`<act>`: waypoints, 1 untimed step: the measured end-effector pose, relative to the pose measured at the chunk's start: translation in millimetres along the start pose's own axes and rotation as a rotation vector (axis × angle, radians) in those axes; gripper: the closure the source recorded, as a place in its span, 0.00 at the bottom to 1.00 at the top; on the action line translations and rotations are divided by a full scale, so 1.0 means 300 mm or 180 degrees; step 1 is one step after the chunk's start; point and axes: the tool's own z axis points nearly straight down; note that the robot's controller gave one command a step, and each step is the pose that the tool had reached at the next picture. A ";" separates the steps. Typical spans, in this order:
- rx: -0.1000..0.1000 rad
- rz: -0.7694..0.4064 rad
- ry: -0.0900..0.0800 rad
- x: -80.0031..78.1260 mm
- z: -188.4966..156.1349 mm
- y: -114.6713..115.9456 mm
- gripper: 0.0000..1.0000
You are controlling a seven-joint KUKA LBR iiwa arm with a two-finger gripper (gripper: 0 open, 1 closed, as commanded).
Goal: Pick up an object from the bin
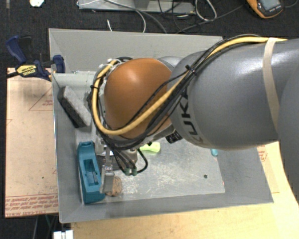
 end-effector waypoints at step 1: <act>-0.0007 0.0019 -0.0022 -0.006 -0.015 -0.006 0.00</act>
Offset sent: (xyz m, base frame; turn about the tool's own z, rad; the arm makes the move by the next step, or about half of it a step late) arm 0.0310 -0.0293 -0.1081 -0.3917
